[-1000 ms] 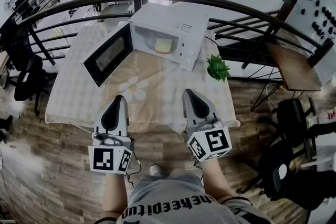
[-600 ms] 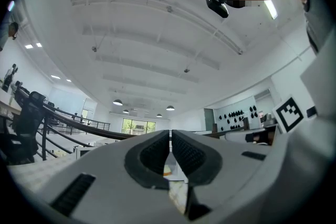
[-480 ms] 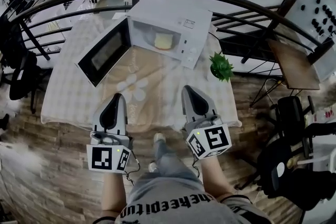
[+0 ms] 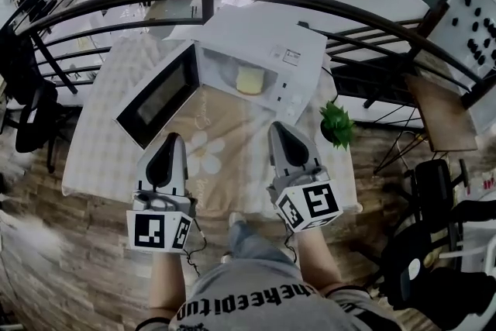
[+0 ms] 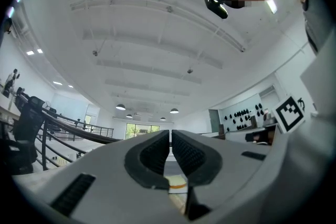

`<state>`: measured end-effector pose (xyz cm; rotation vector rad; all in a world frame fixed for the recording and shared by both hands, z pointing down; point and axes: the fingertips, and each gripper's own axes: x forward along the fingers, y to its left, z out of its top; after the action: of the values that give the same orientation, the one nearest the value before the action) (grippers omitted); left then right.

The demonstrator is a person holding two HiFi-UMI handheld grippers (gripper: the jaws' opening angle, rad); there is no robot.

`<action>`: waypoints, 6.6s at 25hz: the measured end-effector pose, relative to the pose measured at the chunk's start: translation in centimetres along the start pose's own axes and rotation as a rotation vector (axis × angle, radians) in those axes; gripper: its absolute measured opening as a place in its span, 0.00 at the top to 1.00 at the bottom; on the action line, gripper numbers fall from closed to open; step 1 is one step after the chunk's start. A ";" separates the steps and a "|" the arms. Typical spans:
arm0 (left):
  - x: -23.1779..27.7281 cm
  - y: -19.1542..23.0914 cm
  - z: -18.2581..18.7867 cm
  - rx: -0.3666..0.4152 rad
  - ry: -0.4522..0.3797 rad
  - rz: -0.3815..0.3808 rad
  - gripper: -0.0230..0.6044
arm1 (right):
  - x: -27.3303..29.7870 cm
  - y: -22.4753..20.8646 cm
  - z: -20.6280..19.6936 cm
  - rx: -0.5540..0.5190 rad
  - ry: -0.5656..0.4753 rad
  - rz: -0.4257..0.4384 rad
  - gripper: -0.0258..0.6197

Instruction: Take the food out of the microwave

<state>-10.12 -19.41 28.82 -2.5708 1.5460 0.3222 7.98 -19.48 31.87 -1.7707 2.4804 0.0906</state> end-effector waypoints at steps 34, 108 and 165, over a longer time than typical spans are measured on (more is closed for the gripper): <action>8.8 8.3 -5.5 0.014 0.064 0.187 0.94 | 17.6 -5.9 -14.6 -0.316 0.379 0.086 0.93; 9.4 8.4 -7.8 0.023 0.113 0.164 0.94 | 22.8 -9.0 -28.3 -0.888 0.689 0.002 0.82; 3.5 5.2 -0.4 -0.028 0.017 -0.119 0.94 | 4.2 0.3 -4.3 0.001 0.197 -0.134 0.80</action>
<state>-13.03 -24.92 28.36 -2.6796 1.3962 0.3123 6.13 -23.77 35.65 -2.0301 2.4781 -0.1000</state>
